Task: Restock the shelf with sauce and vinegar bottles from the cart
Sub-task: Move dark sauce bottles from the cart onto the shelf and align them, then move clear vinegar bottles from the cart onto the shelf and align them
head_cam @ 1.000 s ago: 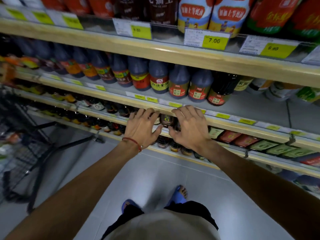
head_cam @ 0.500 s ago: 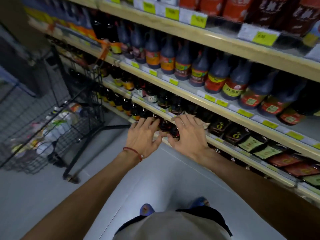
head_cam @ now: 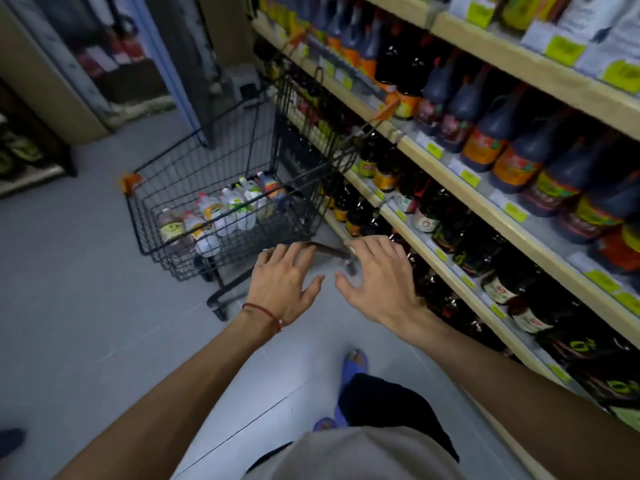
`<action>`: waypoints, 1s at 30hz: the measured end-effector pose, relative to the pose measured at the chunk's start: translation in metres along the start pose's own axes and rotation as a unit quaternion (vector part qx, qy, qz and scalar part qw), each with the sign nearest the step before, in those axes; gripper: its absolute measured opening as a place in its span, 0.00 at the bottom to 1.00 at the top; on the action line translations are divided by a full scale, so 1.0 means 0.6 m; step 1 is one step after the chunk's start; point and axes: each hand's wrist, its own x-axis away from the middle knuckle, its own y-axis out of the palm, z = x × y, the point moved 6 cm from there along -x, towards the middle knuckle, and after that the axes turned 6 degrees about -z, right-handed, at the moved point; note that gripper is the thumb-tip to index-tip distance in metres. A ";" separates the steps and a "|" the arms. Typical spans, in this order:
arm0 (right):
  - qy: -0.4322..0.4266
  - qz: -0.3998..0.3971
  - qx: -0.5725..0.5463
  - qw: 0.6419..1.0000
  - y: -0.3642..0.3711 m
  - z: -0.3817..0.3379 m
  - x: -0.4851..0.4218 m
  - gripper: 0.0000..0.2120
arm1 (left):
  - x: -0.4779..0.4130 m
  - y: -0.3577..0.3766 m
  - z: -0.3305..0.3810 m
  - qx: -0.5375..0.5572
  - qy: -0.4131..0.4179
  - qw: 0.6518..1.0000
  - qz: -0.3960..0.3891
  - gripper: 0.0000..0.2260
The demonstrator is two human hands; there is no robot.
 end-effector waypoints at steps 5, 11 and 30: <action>-0.039 -0.009 -0.015 0.999 0.053 -0.050 -0.122 0.28 | -0.023 0.019 -0.106 -0.001 -0.057 0.998 -0.010 0.25; -0.076 -0.028 -0.019 0.997 0.122 -0.087 -0.293 0.26 | -0.104 0.035 -0.245 0.010 -0.139 0.990 -0.028 0.26; -0.130 -0.150 -0.018 0.980 0.338 -0.222 -0.688 0.23 | -0.243 0.172 -0.614 0.133 -0.331 0.928 -0.102 0.24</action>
